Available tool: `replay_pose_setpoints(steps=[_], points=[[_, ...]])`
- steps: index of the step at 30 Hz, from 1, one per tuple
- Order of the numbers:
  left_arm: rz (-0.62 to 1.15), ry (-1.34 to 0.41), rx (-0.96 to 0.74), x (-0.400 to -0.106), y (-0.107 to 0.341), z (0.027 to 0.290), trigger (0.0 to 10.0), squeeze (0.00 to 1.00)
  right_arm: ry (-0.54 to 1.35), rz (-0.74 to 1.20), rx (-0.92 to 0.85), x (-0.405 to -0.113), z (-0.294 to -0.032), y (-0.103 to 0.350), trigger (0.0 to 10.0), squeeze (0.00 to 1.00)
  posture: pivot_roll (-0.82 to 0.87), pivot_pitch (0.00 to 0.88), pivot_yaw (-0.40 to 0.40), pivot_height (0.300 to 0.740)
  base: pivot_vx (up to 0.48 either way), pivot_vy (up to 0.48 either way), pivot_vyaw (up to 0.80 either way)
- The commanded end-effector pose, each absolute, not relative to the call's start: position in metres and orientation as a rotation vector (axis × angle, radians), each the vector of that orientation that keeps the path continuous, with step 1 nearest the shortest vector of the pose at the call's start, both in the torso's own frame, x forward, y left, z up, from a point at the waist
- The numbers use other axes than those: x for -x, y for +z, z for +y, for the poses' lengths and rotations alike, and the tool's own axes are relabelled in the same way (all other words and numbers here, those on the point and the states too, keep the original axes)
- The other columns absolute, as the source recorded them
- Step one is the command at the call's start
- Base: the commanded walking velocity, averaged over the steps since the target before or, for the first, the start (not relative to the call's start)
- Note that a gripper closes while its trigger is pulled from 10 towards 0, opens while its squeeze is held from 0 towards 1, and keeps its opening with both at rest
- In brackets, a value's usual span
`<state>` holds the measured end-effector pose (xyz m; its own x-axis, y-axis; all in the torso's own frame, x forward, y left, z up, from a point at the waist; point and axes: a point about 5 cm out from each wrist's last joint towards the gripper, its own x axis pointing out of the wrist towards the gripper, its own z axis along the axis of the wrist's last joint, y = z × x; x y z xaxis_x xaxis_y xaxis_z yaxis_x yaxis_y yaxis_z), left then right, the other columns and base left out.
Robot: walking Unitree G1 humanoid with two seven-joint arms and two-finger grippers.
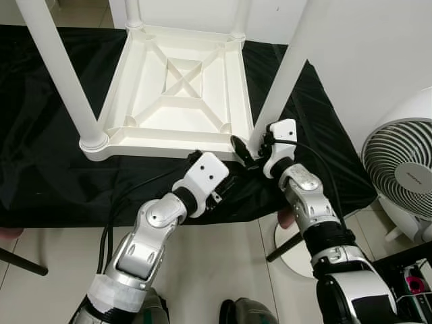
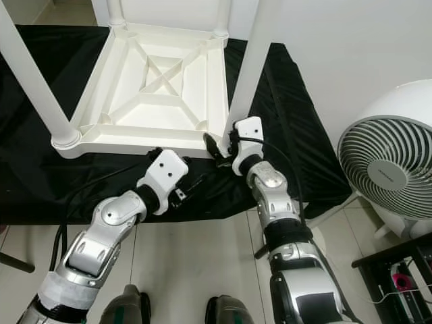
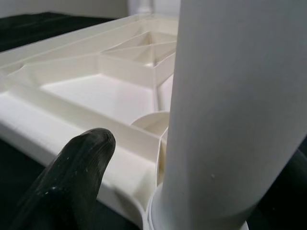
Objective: Building children table
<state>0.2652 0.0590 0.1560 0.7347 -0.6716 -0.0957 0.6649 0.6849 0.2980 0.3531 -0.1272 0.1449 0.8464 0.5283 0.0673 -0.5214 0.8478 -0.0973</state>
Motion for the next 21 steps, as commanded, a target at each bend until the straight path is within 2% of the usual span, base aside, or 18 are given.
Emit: replay_pose_setpoints(steps=[1,5,10,11,13,14,21], points=[[-0.035,-0.728,-0.327,-0.267,0.157,0.058,10.0,0.0,0.601,-0.085,0.082,-0.353,-0.126,0.144,10.0,0.0,0.05,0.034,-0.067,0.74,0.0,0.0,0.0],[-0.037,-0.734,-0.333,-0.267,0.158,0.058,10.0,0.0,0.7,-0.022,0.1,-0.361,-0.137,0.139,10.0,0.0,0.06,0.025,-0.061,0.74,0.0,0.0,0.0],[-0.039,-0.738,-0.339,-0.267,0.158,0.059,10.0,0.0,0.732,0.023,0.11,-0.366,-0.138,0.135,10.0,0.0,0.06,0.018,-0.057,0.74,0.0,0.0,0.0],[-0.04,-0.738,-0.34,-0.267,0.158,0.059,10.0,0.0,0.744,0.031,0.107,-0.366,-0.137,0.135,4.6,0.0,0.07,0.016,-0.056,0.74,0.0,0.0,0.0],[-0.04,-0.738,-0.341,-0.267,0.158,0.059,10.0,0.0,0.756,0.036,0.104,-0.366,-0.136,0.135,4.6,0.0,0.07,0.016,-0.056,0.74,0.0,0.0,0.0],[-0.041,-0.738,-0.342,-0.267,0.158,0.059,10.0,0.0,0.762,0.035,0.113,-0.366,-0.136,0.135,0.0,0.0,0.07,0.013,-0.055,0.74,0.0,0.0,0.0],[-0.042,-0.737,-0.345,-0.267,0.159,0.06,10.0,0.0,0.799,0.02,0.142,-0.366,-0.135,0.138,0.0,0.0,0.07,0.01,-0.058,0.74,0.0,0.0,0.0]])
